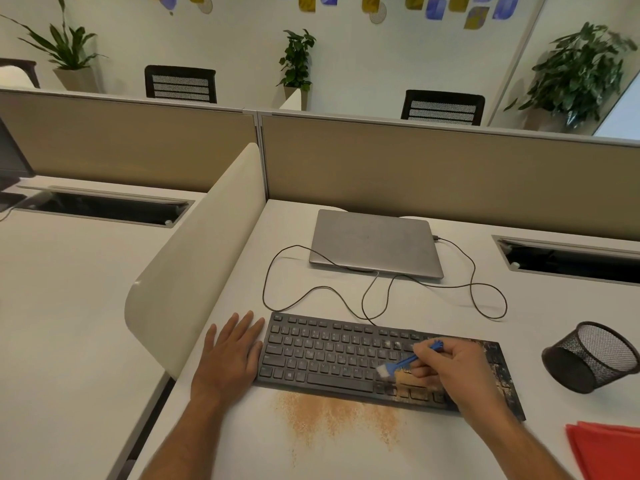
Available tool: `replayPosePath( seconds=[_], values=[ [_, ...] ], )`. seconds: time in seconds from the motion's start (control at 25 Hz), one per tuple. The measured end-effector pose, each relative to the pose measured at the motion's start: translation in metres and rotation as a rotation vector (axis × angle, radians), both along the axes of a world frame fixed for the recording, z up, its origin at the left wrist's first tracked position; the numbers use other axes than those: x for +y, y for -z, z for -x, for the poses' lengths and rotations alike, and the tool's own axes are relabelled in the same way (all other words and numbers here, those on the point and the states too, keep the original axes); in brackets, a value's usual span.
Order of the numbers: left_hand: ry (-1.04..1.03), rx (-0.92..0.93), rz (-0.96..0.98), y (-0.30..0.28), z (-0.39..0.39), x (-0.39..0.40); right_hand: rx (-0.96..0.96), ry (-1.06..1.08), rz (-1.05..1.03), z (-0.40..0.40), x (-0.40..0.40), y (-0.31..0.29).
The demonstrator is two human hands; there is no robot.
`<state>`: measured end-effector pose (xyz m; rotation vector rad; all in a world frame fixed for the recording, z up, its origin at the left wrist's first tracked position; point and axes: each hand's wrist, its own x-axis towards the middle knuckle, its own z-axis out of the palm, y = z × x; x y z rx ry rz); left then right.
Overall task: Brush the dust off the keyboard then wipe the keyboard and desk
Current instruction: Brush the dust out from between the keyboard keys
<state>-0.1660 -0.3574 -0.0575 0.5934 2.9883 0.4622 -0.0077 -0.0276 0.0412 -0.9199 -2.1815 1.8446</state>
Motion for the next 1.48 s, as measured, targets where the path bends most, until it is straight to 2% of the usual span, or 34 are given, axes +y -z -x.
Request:
replayPosePath(
  seconds=[0.08, 0.4, 0.6, 0.84, 1.04, 1.28, 1.48],
  values=[
    [0.002, 0.0, 0.0, 0.0, 0.0, 0.0, -0.02, -0.011, 0.066, 0.0, -0.01, 0.004],
    [0.0, -0.005, 0.002, 0.0, 0.0, 0.0, -0.038, 0.124, -0.079, -0.014, -0.002, 0.014],
    [0.002, -0.005, 0.016, 0.0, 0.0, 0.0, 0.003, 0.169, 0.149, -0.017, -0.011, 0.015],
    [0.005, -0.002, 0.012, 0.001, 0.001, 0.0, 0.018, 0.252, 0.018, -0.026, -0.014, 0.027],
    [0.007, 0.007, 0.025, 0.002, 0.001, 0.0, 0.06, 0.238, 0.182, -0.034, -0.021, 0.024],
    [0.005, 0.003, 0.01, 0.003, 0.002, 0.0, 0.032, 0.285, 0.12, -0.041, -0.015, 0.037],
    [0.009, 0.007, 0.017, 0.002, 0.001, -0.001, 0.057, 0.266, 0.235, -0.045, -0.011, 0.035]
  ],
)
